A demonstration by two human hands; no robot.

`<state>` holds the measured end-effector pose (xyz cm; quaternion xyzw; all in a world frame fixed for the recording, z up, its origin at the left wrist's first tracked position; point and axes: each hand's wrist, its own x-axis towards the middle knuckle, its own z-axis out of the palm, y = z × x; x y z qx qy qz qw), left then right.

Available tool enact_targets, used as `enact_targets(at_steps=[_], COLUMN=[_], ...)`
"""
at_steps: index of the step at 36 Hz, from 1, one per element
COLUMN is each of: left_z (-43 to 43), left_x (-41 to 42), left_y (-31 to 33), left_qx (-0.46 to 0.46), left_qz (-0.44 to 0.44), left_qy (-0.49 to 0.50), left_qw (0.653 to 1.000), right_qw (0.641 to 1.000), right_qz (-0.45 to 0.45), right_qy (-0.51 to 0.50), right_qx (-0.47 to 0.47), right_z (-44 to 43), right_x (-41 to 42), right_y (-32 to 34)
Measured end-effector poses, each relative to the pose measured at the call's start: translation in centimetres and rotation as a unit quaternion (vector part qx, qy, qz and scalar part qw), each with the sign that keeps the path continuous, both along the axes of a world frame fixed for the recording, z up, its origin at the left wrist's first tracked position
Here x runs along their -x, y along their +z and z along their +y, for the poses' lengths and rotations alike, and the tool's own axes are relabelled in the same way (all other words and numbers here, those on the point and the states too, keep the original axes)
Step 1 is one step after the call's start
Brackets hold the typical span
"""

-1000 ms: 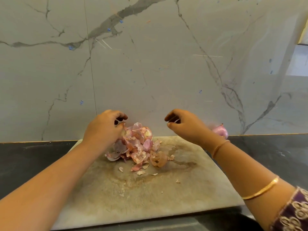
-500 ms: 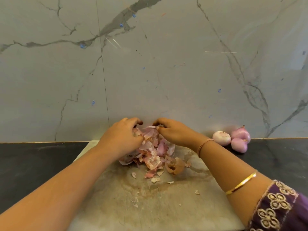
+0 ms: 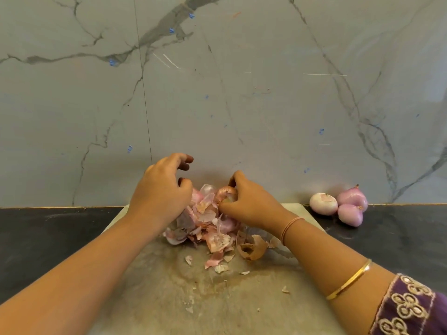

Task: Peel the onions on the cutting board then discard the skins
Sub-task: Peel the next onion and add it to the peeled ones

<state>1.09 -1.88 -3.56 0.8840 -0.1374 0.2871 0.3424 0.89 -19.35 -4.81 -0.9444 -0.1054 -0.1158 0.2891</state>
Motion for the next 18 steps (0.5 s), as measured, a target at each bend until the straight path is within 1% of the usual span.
enact_targets(at_steps=[3, 5, 8, 11, 15, 17, 18], left_z=[-0.1, -0.2, -0.6, -1.0, -1.3, -1.4, -1.4], left_x=[0.2, 0.4, 0.8, 1.1, 1.4, 1.6, 1.7], left_y=[0.0, 0.0, 0.1, 0.2, 0.2, 0.3, 0.4], left_qx=[0.005, 0.004, -0.001, -0.015, 0.007, 0.033, 0.04], left_qz=[-0.013, -0.023, -0.048, -0.061, -0.057, -0.047, -0.043], left_qy=[-0.008, -0.028, -0.073, -0.111, -0.144, -0.164, -0.175], left_qw=[1.0, 0.999, 0.996, 0.992, 0.988, 0.985, 0.983], right_qw=[0.998, 0.992, 0.959, 0.917, 0.879, 0.87, 0.872], right_qz=[-0.029, -0.033, 0.001, 0.032, 0.059, 0.066, 0.064], right_qy=[0.01, 0.016, 0.057, 0.107, 0.16, 0.169, 0.165], right_qx=[-0.052, -0.124, -0.277, -0.382, -0.446, -0.458, -0.456], right_z=[-0.7, -1.2, -1.3, -1.2, -0.7, -0.3, -0.2], right_x=[0.1, 0.3, 0.6, 0.9, 1.5, 1.7, 1.7], right_y=[0.3, 0.7, 1.3, 1.6, 1.8, 1.8, 1.8])
